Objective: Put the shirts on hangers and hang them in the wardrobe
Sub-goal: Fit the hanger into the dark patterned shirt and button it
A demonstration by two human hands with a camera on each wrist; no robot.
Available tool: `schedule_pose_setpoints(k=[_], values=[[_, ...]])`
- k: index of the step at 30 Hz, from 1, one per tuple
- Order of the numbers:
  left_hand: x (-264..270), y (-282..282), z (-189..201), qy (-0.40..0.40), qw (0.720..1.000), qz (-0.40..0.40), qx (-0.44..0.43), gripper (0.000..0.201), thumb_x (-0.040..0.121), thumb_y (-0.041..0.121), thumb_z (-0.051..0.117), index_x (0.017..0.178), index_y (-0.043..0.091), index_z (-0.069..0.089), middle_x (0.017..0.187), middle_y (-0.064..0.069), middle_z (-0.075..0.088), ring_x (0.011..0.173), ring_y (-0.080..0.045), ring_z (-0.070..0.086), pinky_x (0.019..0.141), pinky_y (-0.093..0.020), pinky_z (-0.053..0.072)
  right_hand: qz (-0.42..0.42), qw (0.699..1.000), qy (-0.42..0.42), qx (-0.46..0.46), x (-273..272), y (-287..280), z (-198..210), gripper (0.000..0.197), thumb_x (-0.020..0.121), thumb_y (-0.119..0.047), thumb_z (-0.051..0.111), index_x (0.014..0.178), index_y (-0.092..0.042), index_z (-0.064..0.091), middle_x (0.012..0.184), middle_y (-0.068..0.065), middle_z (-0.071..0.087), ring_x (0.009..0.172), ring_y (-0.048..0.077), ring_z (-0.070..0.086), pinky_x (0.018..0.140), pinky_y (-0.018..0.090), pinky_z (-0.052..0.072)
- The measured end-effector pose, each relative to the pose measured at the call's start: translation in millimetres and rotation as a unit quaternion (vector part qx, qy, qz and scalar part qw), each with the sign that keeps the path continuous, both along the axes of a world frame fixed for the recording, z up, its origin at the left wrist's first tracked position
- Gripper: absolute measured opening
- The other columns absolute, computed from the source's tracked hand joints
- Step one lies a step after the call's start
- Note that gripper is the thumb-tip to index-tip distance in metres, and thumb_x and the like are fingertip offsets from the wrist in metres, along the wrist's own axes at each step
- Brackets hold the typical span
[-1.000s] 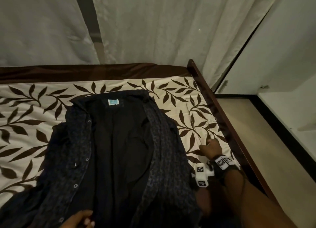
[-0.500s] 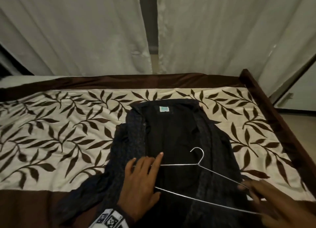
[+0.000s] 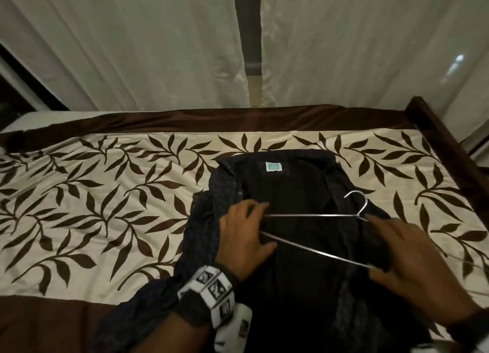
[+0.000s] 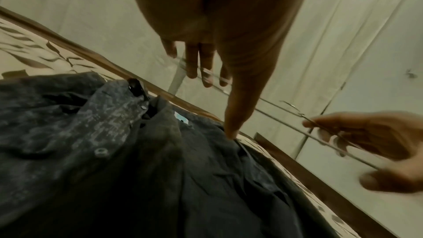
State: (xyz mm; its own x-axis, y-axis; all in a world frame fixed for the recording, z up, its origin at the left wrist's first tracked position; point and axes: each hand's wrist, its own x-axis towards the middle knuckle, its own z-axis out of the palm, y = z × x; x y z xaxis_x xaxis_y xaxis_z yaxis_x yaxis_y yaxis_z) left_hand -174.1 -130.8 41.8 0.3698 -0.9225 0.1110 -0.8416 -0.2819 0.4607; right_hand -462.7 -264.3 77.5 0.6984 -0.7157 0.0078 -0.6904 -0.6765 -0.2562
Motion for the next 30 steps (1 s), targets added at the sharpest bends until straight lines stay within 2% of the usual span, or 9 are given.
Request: schedule_pose_setpoints(k=[4, 7, 10, 14, 16, 20, 22, 25, 30], values=[[63, -53, -1, 0.231, 0.954, 0.190, -0.023, 0.041, 0.090, 0.035, 0.068, 0.127, 0.020, 0.058, 0.108, 0.003, 0.061, 0.101, -0.015, 0.058, 0.096, -0.035, 0.048, -0.052, 0.997, -0.029, -0.053, 8, -43, -4, 0.090, 0.062, -0.038, 0.083, 0.140, -0.014, 0.045, 0.108, 0.009, 0.058, 0.093, 0.031, 0.054, 0.082, 0.049, 0.044], [109, -93, -21, 0.241, 0.930, 0.275, 0.023, 0.037, 0.096, 0.041, 0.059, 0.120, 0.014, 0.059, 0.104, -0.001, 0.065, 0.101, -0.021, 0.063, 0.089, -0.036, 0.049, -0.056, 0.995, -0.037, -0.075, 23, -70, -8, 0.088, 0.061, -0.040, 0.083, 0.136, -0.009, 0.049, 0.098, 0.008, 0.056, 0.087, 0.032, 0.053, 0.079, 0.047, 0.041], [139, -126, -42, 0.190, 0.928, 0.317, 0.054, 0.053, 0.091, 0.054, 0.058, 0.116, 0.007, 0.060, 0.111, -0.014, 0.067, 0.101, -0.033, 0.063, 0.091, -0.045, 0.052, -0.045, 0.994, -0.037, -0.093, 37, -87, -15, 0.090, 0.061, -0.054, 0.071, 0.135, -0.007, 0.052, 0.099, 0.008, 0.058, 0.088, 0.034, 0.054, 0.082, 0.047, 0.038], [158, -154, -50, 0.224, 0.904, 0.362, 0.031, 0.091, 0.087, 0.051, 0.068, 0.152, 0.004, 0.025, 0.145, -0.023, 0.047, 0.130, -0.040, 0.048, 0.106, -0.045, 0.042, -0.042, 0.992, -0.018, -0.121, 53, -104, -28, 0.090, 0.063, -0.057, 0.071, 0.139, -0.011, 0.052, 0.109, 0.014, 0.062, 0.101, 0.037, 0.055, 0.095, 0.053, 0.035], [165, -160, -51, 0.236, 0.908, 0.346, 0.013, 0.074, 0.090, 0.037, 0.070, 0.148, 0.006, 0.038, 0.142, -0.020, 0.053, 0.128, -0.038, 0.051, 0.102, -0.039, 0.042, -0.039, 0.991, -0.016, -0.124, 61, -110, -33, 0.094, 0.062, -0.068, 0.052, 0.138, -0.014, 0.053, 0.109, 0.013, 0.061, 0.102, 0.037, 0.055, 0.099, 0.056, 0.032], [162, -153, -49, 0.253, 0.919, 0.294, -0.073, 0.022, 0.089, 0.009, 0.067, 0.109, 0.013, 0.073, 0.107, -0.007, 0.072, 0.102, -0.024, 0.066, 0.090, -0.029, 0.051, -0.039, 0.993, -0.006, -0.115, 74, -125, -38, 0.098, 0.061, -0.075, 0.042, 0.142, -0.019, 0.049, 0.114, 0.010, 0.060, 0.107, 0.034, 0.052, 0.104, 0.053, 0.027], [150, -140, -38, 0.304, 0.917, 0.236, -0.102, 0.027, 0.086, 0.000, 0.067, 0.106, 0.017, 0.073, 0.104, 0.002, 0.070, 0.095, -0.014, 0.066, 0.089, -0.032, 0.056, -0.040, 0.993, 0.003, -0.108, 80, -133, -38, 0.099, 0.060, -0.078, 0.044, 0.142, -0.022, 0.047, 0.115, 0.009, 0.059, 0.109, 0.033, 0.051, 0.105, 0.052, 0.026], [123, -114, -10, 0.338, 0.929, 0.125, -0.080, 0.043, 0.083, -0.006, 0.068, 0.115, 0.023, 0.071, 0.107, 0.007, 0.066, 0.089, -0.005, 0.064, 0.080, -0.025, 0.056, -0.027, 0.994, 0.005, -0.107, 96, -138, -37, 0.091, 0.064, -0.061, 0.074, 0.142, -0.021, 0.048, 0.117, 0.011, 0.059, 0.112, 0.035, 0.049, 0.107, 0.054, 0.025], [84, -85, 19, 0.446, 0.895, -0.005, -0.016, 0.055, 0.086, -0.008, 0.066, 0.128, 0.026, 0.062, 0.057, 0.005, 0.060, 0.050, -0.005, 0.055, 0.063, -0.021, 0.052, 0.011, 0.997, 0.033, -0.071, 141, -126, -44, 0.093, 0.071, -0.047, 0.080, 0.150, -0.030, 0.034, 0.136, 0.004, 0.047, 0.127, 0.028, 0.038, 0.116, 0.050, 0.018]])
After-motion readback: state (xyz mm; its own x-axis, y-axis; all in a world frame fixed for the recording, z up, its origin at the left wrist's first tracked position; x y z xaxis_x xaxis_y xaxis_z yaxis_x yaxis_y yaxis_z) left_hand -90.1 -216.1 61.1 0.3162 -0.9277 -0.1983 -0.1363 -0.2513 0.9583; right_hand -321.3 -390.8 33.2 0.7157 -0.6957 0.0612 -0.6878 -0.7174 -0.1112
